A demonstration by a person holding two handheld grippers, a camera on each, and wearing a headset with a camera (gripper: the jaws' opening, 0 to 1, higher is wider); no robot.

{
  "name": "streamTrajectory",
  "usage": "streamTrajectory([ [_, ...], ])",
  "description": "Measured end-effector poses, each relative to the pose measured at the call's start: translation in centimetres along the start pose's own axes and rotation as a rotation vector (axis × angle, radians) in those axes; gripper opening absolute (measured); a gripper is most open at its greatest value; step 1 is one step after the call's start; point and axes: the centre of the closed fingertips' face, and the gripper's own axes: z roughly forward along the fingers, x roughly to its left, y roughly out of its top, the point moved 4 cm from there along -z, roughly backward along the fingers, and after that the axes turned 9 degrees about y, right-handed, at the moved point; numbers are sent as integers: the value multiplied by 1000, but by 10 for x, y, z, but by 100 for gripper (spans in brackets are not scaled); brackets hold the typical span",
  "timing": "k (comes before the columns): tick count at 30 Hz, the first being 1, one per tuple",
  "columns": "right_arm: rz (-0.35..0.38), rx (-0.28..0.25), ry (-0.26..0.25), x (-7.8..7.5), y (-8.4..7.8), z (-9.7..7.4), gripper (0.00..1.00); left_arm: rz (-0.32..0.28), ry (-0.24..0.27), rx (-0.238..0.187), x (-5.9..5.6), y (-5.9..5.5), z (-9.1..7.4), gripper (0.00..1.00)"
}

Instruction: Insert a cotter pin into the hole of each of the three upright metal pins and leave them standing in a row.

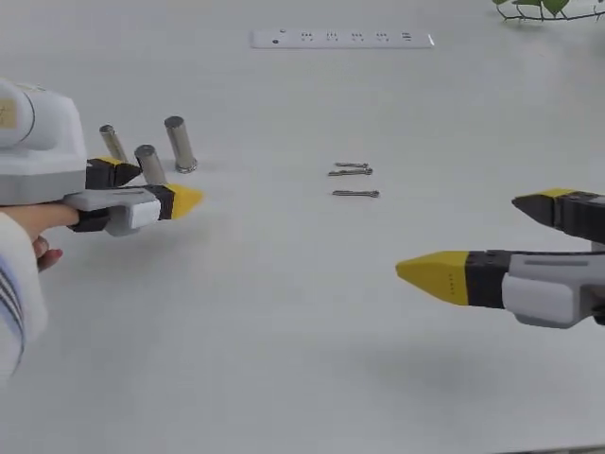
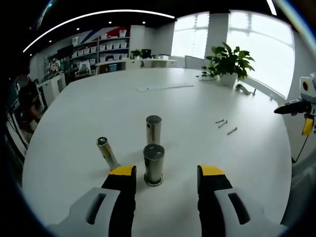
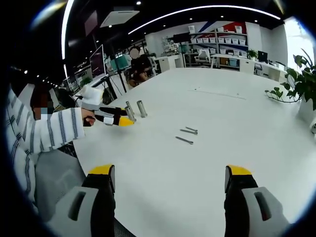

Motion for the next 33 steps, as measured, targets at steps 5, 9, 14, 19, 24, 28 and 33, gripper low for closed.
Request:
streamTrajectory([
  [5, 6, -3, 0, -2, -1, 0, 91, 28, 0, 3, -1, -2, 9, 44],
  [9, 13, -1, -5, -4, -3, -1, 91, 11, 3, -9, -2, -2, 13, 39],
  [14, 23, 5, -2, -5, -6, -1, 90, 13, 15, -15, -2, -4, 19, 35],
  [19, 32, 4, 4, -7, -8, -1, 90, 20, 44, -38, 2, -3, 22, 30],
  [24, 33, 10, 8, -8, -9, 0, 90, 7, 86, -56, 11, -1, 23, 18],
  [28, 40, 7, 18, -8, -10, 1, 90, -38, 73, -73, 18, -1, 22, 12],
  [33, 46, 0, 19, -8, -10, 0, 90, -42, 66, -76, 16, -2, 21, 12],
])
